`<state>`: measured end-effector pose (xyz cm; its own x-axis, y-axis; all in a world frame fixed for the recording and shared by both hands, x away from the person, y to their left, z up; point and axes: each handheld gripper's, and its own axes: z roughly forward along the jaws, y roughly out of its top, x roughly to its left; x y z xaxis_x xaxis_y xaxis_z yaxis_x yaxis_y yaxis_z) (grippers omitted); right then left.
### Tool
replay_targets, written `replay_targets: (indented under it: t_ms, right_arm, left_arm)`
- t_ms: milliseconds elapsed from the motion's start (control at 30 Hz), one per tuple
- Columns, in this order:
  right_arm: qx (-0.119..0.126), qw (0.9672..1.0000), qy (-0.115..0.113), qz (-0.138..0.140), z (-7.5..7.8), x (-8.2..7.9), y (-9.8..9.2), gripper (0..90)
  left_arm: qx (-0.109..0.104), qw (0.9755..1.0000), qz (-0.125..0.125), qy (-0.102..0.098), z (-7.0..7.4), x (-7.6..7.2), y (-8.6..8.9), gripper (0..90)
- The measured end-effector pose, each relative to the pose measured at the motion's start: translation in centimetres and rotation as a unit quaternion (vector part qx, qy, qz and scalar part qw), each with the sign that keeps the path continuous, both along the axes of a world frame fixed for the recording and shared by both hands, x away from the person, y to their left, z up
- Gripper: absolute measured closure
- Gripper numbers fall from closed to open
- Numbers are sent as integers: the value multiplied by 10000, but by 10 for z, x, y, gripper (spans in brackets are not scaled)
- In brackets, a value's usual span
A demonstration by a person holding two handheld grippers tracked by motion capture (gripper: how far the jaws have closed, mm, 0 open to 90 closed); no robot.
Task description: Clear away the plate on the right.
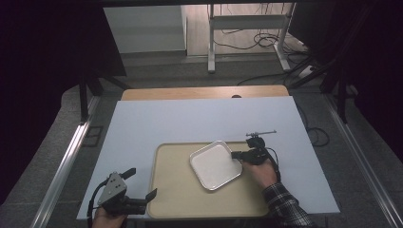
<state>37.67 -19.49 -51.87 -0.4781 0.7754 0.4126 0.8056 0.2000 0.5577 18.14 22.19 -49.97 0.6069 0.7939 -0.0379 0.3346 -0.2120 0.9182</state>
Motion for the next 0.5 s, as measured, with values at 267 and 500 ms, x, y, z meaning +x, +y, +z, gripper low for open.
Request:
replay_targets:
  t_ms: [267, 500]
  right_arm:
    - [-79, 9995, -295, 44, 4, 0, -6, 729]
    - [-219, 9951, -897, 340, 18, -12, -9, 740]
  left_arm:
    - [-20, 10000, 0, -1, 0, 0, 0, 0]
    - [-29, 10000, 1, -4, 0, 0, 0, 0]
